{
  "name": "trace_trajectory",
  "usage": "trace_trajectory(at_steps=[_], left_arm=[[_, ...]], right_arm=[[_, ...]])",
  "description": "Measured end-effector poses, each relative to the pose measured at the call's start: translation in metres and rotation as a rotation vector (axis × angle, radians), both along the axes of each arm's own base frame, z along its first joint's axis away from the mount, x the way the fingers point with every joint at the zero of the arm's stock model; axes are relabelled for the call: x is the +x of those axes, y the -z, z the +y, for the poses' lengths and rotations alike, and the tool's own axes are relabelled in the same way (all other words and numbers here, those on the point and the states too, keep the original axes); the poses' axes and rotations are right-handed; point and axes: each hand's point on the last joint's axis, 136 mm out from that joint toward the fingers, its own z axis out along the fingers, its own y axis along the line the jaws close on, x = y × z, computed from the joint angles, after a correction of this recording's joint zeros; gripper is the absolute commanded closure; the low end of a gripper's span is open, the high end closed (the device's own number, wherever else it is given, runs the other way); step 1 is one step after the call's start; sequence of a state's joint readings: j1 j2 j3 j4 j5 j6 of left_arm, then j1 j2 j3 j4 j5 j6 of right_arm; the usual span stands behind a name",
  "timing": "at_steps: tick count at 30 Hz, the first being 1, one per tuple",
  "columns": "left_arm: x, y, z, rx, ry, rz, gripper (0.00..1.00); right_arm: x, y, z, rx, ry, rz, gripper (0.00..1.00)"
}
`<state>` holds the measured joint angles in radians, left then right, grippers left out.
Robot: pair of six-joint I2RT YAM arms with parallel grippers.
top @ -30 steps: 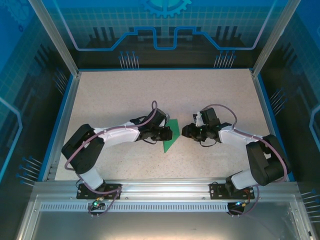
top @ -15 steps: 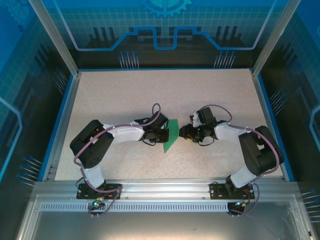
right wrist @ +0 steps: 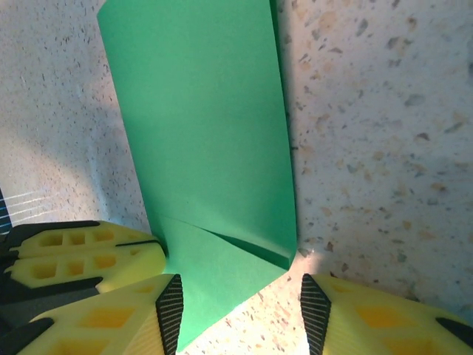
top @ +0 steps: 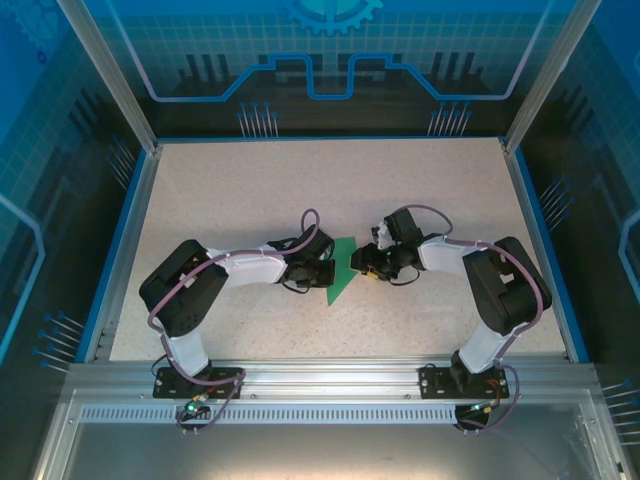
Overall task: Fold a paper plane with a square sheet of paper (pick it up from the middle)
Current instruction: Fourth fold the wing at the center of the table.
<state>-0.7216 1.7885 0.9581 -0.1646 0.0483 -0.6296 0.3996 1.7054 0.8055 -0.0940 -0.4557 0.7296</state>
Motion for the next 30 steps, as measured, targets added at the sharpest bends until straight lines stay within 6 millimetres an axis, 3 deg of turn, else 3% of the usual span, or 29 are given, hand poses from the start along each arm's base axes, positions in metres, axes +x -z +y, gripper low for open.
trace_trajectory(at_steps=[22, 30], left_arm=[[0.002, 0.0, -0.001, -0.018, -0.001, -0.009, 0.92], [0.002, 0.0, -0.001, -0.018, -0.001, -0.01, 0.92]], right_arm=[[0.011, -0.002, 0.007, 0.037, 0.034, 0.011, 0.53], [0.014, -0.016, 0.008, 0.053, 0.036, -0.022, 0.52]])
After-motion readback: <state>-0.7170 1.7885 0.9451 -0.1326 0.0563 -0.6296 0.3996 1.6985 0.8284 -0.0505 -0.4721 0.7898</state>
